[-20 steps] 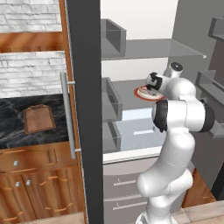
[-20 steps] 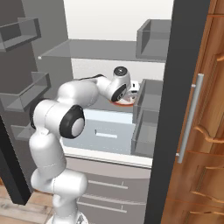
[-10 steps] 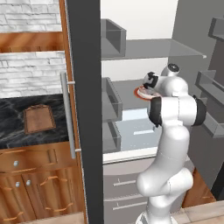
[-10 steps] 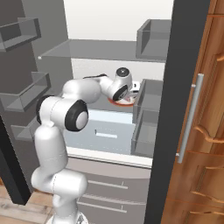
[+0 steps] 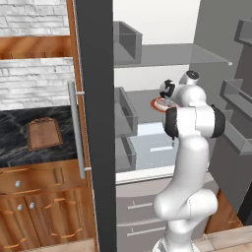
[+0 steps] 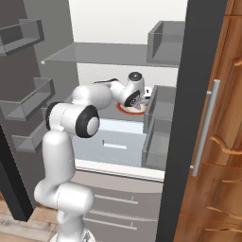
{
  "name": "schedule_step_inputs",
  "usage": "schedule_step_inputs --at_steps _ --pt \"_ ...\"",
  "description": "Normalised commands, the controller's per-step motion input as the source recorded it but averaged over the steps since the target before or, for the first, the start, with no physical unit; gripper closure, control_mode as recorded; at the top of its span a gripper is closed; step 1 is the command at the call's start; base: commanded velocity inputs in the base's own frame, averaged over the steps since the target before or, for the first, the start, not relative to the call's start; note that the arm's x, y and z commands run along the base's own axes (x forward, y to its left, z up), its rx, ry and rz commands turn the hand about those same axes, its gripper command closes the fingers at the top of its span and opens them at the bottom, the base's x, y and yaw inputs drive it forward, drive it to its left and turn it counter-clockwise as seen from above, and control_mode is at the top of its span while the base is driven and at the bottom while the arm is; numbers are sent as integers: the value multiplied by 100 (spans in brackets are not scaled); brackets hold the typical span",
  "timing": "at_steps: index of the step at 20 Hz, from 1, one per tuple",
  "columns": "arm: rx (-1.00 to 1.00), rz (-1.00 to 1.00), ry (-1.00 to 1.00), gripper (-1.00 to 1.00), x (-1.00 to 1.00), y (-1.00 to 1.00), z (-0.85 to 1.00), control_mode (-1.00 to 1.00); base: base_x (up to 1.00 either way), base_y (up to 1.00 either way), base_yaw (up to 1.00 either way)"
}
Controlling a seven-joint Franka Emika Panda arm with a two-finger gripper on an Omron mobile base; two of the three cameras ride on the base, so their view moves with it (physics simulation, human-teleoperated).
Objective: Retrieve the steak from the fridge and place it on the cutting board.
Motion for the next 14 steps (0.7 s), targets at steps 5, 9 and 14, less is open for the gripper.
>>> schedule_step_inputs --at_steps 5,9,14 --pt "0 4 11 -100 20 0 -22 -100 0 0 0" --pt "0 4 7 -100 8 0 -19 -100 0 0 0" --pt "0 8 2 -100 5 0 -4 -100 0 0 0"
